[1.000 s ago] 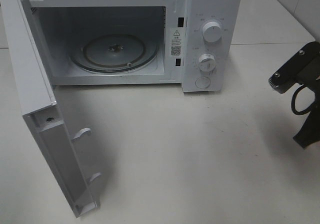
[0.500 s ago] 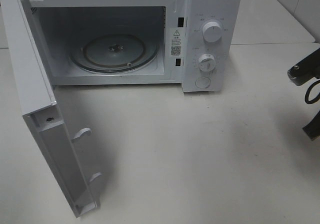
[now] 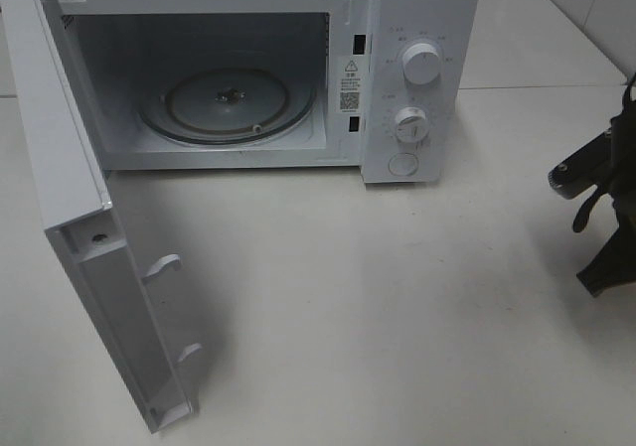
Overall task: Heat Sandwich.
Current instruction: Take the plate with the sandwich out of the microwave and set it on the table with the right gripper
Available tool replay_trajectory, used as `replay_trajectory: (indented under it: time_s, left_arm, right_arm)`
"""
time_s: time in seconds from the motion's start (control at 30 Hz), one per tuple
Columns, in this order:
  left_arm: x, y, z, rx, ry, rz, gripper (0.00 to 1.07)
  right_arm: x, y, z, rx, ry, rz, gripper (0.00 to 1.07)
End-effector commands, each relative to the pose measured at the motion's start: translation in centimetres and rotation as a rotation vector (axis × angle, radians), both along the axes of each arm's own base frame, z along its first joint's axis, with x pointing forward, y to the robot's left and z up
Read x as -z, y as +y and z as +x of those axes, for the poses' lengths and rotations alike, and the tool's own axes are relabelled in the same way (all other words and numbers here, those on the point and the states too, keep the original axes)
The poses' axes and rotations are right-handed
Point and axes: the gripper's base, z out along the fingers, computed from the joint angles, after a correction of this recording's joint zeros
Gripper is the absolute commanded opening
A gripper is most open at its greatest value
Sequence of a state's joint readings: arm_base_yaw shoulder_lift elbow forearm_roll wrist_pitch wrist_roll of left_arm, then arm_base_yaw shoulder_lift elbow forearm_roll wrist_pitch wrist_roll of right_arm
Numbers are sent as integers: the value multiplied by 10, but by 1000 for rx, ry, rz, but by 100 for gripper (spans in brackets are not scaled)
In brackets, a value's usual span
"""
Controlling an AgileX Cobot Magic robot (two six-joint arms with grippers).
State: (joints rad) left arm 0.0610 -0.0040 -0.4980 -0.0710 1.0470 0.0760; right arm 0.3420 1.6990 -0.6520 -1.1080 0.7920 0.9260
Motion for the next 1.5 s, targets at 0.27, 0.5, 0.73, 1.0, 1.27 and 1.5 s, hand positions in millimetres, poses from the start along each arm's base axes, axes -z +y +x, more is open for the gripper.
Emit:
replay_trajectory:
  time_s: [0.27,0.5,0.73,1.0,1.27,1.5]
  left_arm:
    - [0,0,-3,-7,-32,-3,98]
    - [0,0,-3,-7,-32,-3,98]
    - [0,0,-3,-7,-32,-3,98]
    - [0,0,-3,-7,-32,-3,98]
    - [0,0,-3,-7,-32,-3,98]
    - [0,0,-3,-7,-32,-3,98]
  right_arm:
    - [24,-2,11,-46,3,-70,9]
    - [43,1,13,-57,20,-44,11]
    - [55,3,13,-73,50,-32,14]
    - [54,3,12,-55,47,-22,21]
    - [43,5,11,-31,15,18,40]
    - [23,9,6,-38,14,105,56]
